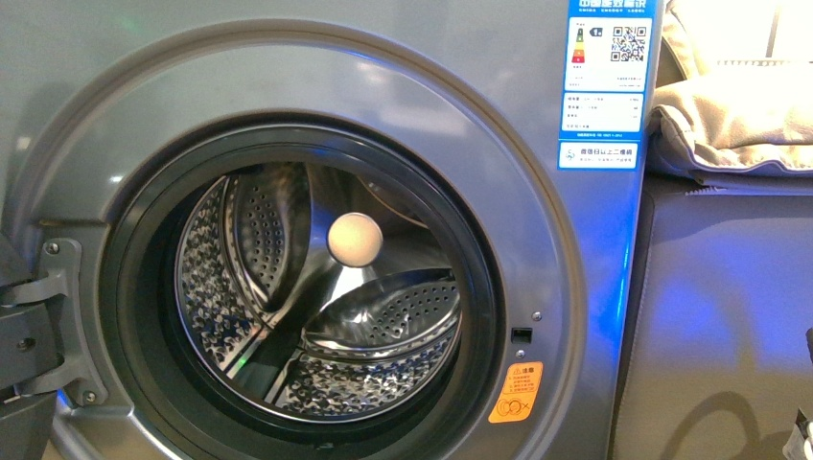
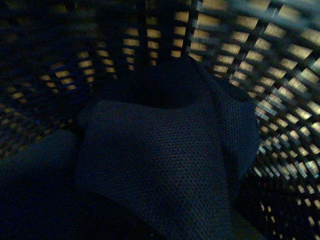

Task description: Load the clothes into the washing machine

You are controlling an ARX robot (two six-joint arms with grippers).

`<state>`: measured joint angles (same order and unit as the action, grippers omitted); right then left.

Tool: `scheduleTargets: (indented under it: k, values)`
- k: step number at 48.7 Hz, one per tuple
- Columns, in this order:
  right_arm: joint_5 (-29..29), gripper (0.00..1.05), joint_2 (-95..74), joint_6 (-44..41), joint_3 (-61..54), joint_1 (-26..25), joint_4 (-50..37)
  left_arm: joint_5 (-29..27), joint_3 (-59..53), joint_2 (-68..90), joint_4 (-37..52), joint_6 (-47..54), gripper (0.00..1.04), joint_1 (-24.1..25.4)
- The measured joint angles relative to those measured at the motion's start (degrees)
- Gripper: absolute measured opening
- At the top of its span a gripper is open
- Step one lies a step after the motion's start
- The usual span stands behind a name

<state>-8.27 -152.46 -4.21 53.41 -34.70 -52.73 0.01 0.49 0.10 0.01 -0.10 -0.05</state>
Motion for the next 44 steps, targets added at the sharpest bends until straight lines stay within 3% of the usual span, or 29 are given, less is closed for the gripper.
scheduleTargets:
  k: [26, 44]
  values:
    - [-6.10, 0.06, 32.52, 2.29, -18.25, 1.53, -8.85, 0.00, 0.00, 0.00, 0.00, 0.00, 0.98, 0.00]
    - [-10.84, 0.06, 64.30, 4.15, -22.56, 2.86, -1.66, 0.00, 0.00, 0.00, 0.00, 0.00, 0.98, 0.00]
